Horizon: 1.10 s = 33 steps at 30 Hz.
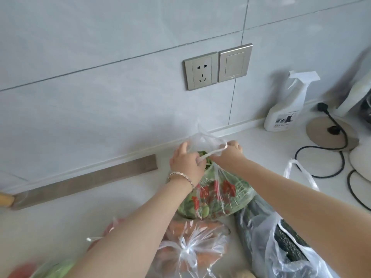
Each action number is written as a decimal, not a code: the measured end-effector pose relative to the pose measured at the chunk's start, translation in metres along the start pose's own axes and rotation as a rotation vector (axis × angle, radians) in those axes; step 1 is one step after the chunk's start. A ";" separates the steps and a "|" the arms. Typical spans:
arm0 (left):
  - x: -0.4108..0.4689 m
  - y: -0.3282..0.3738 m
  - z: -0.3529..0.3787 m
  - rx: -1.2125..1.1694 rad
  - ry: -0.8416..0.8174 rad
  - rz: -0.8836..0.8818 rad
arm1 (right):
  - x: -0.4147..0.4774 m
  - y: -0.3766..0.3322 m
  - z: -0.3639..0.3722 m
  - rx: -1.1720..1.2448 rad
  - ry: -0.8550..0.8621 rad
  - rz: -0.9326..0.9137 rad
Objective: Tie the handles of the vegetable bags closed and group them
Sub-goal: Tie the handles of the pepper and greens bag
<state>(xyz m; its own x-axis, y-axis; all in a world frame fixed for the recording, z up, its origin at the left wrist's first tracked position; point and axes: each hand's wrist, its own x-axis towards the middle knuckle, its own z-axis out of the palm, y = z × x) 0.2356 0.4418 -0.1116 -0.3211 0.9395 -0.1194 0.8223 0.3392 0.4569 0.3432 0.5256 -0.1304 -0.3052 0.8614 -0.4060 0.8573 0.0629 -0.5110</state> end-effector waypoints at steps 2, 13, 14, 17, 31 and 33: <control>0.000 -0.003 -0.010 -0.381 0.047 -0.101 | -0.002 0.001 0.000 0.181 0.037 -0.073; -0.021 -0.035 -0.095 -1.313 0.079 -0.062 | -0.050 0.012 -0.015 0.568 0.196 -0.265; -0.030 -0.032 -0.101 -1.209 0.129 -0.093 | -0.058 0.009 -0.015 0.579 0.209 -0.290; -0.041 -0.029 -0.107 -0.966 0.212 -0.170 | -0.077 0.003 -0.017 0.700 0.178 -0.367; -0.085 0.004 -0.114 -0.333 -0.081 0.022 | -0.080 -0.032 0.024 0.797 0.036 -0.189; -0.081 0.008 -0.109 -0.358 -0.100 0.008 | -0.082 -0.037 0.029 0.860 -0.016 -0.231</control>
<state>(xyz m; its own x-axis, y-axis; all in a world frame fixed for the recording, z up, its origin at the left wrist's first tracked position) 0.2173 0.3628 -0.0018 -0.2530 0.9482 -0.1919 0.6029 0.3097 0.7353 0.3245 0.4376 -0.1000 -0.4433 0.8665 -0.2293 0.1676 -0.1712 -0.9709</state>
